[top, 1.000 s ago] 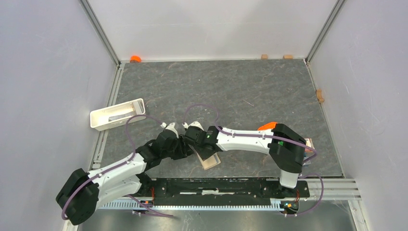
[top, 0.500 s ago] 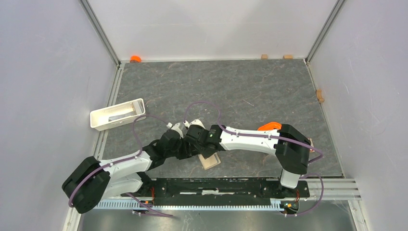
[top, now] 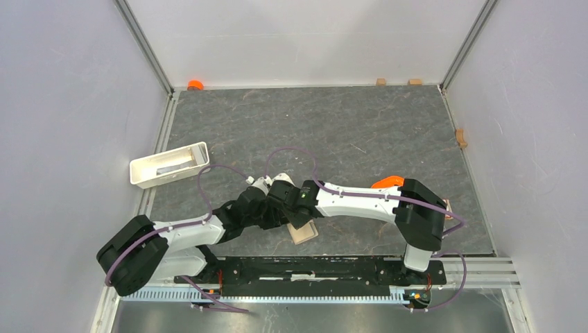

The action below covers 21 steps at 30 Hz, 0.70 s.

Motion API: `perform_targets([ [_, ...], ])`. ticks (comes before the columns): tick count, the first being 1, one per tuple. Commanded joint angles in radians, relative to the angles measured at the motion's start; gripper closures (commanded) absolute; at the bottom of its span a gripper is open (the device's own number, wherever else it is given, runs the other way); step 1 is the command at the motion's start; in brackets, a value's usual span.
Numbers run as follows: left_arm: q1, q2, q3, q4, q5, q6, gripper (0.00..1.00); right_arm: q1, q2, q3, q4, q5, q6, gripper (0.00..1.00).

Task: Put the credit cards into the card holder
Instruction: Close the card holder at the center of the board.

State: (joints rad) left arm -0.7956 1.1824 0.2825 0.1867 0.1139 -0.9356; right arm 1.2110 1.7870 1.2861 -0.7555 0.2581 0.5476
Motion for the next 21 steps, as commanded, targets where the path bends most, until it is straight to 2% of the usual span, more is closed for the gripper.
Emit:
perform_targets([
  [1, -0.01, 0.024, 0.01, -0.039, -0.044, -0.008, 0.55, 0.006, 0.025, 0.015, 0.022, -0.002, -0.016, 0.72],
  [14, -0.011, 0.021, 0.009, -0.046, -0.049, -0.006, 0.56, 0.005, 0.043, 0.039, -0.018, 0.065, 0.004, 0.81],
  [21, -0.011, 0.025, 0.009, -0.046, -0.048, -0.006, 0.57, 0.006, 0.037, 0.06, -0.022, 0.067, 0.004, 0.83],
])
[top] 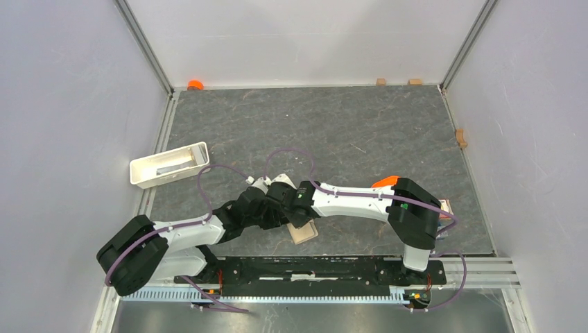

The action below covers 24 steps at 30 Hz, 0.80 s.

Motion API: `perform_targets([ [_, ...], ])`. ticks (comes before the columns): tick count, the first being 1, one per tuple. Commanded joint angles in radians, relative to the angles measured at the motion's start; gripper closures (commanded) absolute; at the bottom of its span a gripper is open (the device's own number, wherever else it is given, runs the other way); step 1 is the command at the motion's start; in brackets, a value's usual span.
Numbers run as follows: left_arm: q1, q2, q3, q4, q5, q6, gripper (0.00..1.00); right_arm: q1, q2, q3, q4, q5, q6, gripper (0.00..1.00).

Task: Put the credit cards into the card holder
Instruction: Close the card holder at the center of the board.

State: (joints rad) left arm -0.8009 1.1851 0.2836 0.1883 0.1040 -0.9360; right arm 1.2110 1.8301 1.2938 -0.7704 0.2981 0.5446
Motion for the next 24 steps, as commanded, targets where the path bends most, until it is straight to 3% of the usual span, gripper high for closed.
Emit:
perform_targets([
  [1, -0.006, 0.025, 0.008, -0.047, -0.038, -0.006, 0.57, 0.007, -0.008, 0.054, -0.007, 0.024, 0.007, 0.83],
  [17, -0.006, 0.027, 0.006, -0.047, -0.037, -0.01, 0.57, 0.007, 0.006, 0.055, -0.046, 0.057, 0.018, 0.84],
  [22, -0.006, 0.02, 0.002, -0.047, -0.038, -0.012, 0.58, 0.007, -0.005, 0.053, -0.036, 0.053, 0.022, 0.99],
  [24, -0.006, 0.02, 0.001, -0.047, -0.038, -0.012, 0.58, 0.007, -0.012, 0.052, -0.028, 0.044, 0.023, 1.0],
])
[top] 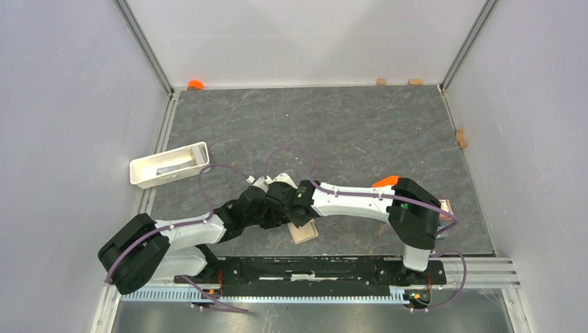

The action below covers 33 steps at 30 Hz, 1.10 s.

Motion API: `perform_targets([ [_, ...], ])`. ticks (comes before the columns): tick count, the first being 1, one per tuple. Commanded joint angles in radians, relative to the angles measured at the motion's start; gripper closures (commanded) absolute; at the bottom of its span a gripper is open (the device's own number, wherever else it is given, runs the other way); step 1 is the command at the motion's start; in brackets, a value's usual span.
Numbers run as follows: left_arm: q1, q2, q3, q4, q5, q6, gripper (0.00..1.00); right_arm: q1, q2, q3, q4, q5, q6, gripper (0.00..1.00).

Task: Put the credit cards into the card holder
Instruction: Close the card holder at the center of the board.

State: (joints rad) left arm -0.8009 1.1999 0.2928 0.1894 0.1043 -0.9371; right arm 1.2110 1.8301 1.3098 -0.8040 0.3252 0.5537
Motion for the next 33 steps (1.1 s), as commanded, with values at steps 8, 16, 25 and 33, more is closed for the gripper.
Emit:
perform_targets([
  [8, -0.006, 0.013, -0.009, -0.048, -0.036, -0.012, 0.58, -0.002, -0.045, -0.031, 0.101, -0.104, -0.002, 1.0],
  [16, -0.006, 0.008, -0.014, -0.048, -0.037, -0.016, 0.59, -0.014, -0.046, -0.064, 0.132, -0.136, 0.0, 1.0],
  [25, -0.006, 0.005, -0.017, -0.048, -0.038, -0.018, 0.59, -0.016, -0.068, -0.06, 0.139, -0.093, 0.015, 1.0],
  [33, -0.006, 0.009, -0.014, -0.048, -0.037, -0.019, 0.59, -0.018, -0.068, -0.046, 0.121, -0.079, 0.015, 1.0],
])
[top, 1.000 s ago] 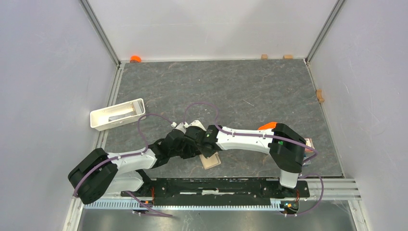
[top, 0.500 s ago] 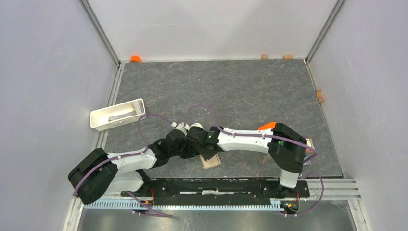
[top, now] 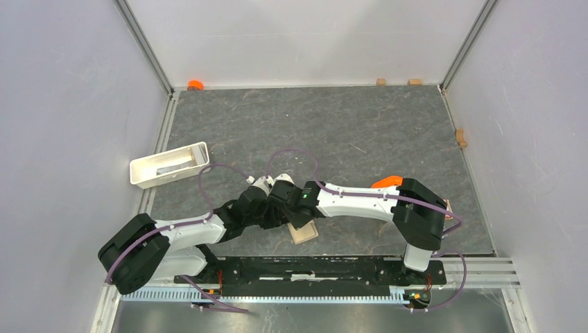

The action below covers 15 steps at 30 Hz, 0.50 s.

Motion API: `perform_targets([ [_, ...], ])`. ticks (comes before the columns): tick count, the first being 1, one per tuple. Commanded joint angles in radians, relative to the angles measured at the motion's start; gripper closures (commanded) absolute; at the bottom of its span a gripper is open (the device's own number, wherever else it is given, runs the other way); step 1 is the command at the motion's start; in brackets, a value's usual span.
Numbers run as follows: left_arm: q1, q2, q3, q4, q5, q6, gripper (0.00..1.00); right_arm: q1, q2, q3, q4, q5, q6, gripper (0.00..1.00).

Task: Put the credit cards into the card holder
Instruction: Close the card holder at the center of the board.

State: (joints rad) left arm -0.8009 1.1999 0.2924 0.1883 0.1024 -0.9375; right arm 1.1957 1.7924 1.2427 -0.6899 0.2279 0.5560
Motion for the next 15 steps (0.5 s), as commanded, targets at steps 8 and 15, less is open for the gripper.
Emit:
perform_targets([
  [8, -0.006, 0.011, -0.012, -0.047, -0.037, -0.018, 0.6, -0.004, -0.015, 0.005, 0.033, 0.0, 0.01, 1.0],
  [15, -0.004, 0.053, 0.033, -0.036, -0.041, 0.039, 0.55, -0.003, -0.081, -0.002, 0.029, 0.093, 0.0, 1.0],
])
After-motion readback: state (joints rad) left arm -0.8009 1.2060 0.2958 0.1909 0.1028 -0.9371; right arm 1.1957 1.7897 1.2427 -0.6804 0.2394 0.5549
